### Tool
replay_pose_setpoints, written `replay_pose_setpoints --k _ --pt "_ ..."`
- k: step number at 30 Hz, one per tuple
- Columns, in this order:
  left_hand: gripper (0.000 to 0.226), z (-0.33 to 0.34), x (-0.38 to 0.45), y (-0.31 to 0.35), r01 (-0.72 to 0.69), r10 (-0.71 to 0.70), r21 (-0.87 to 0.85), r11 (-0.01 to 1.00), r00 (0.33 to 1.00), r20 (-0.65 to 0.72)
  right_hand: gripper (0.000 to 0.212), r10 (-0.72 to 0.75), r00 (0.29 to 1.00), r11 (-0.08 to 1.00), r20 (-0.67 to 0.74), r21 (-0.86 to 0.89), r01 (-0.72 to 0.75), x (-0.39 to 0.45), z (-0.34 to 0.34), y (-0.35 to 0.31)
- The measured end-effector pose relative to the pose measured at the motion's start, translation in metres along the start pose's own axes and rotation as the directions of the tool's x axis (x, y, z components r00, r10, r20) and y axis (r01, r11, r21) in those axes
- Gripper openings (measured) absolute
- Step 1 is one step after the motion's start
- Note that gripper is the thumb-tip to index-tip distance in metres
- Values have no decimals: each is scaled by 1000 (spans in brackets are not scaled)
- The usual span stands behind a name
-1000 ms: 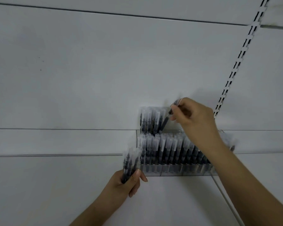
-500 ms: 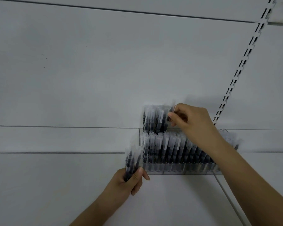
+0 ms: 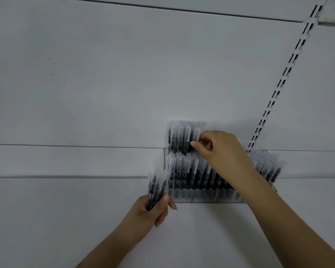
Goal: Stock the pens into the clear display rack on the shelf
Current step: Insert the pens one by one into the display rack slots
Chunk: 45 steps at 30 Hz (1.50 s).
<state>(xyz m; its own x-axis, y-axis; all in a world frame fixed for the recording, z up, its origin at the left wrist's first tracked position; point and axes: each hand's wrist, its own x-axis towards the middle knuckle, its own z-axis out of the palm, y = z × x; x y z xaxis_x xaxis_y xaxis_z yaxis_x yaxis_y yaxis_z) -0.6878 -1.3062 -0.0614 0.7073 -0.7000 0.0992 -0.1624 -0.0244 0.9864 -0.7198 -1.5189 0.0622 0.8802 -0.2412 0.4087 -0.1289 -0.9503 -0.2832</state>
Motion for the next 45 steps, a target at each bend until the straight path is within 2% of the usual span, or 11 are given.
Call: replay_pose_setpoints --k 4,9,12,16,19,21,23,28,34,40,45 --pt "39 -1 0 1 -7 7 8 1000 1000 3 37 37 974 978 -224 209 11 -37 -6 -18" --pt "40 1 -1 4 -24 24 17 1000 999 42 16 -32 997 851 64 525 -6 -75 33 -44" --pt "36 2 -2 7 -32 28 73 997 998 58 24 -57 996 780 75 625 -3 -82 49 -42" --pt "33 0 -1 0 -10 7 58 998 998 63 23 93 992 716 -89 698 -4 -77 22 -36" --pt "31 0 0 -4 39 -39 12 999 999 30 22 304 894 668 -329 743 46 -62 -15 -22" --pt "27 0 -1 -6 59 -59 11 998 998 17 22 370 809 690 -457 718 91 -48 -33 -11" --pt "25 1 0 -6 56 -57 28 998 998 12 20 383 784 720 -488 690 78 -33 -39 0" --pt "25 1 -1 -4 65 -65 10 998 998 4 15 288 894 822 -345 568 -46 -6 -17 16" --pt "24 2 -1 -3 83 -83 -8 997 997 -2 17 93 982 951 -166 307 -38 13 -11 13" --pt "24 1 -2 -3 78 -78 -3 997 997 3 27 14 1000 997 -10 -78 -15 22 -1 6" --pt "24 1 -1 -3 83 -83 1 997 997 2 31 68 998 982 4 -176 -67 17 -3 1"
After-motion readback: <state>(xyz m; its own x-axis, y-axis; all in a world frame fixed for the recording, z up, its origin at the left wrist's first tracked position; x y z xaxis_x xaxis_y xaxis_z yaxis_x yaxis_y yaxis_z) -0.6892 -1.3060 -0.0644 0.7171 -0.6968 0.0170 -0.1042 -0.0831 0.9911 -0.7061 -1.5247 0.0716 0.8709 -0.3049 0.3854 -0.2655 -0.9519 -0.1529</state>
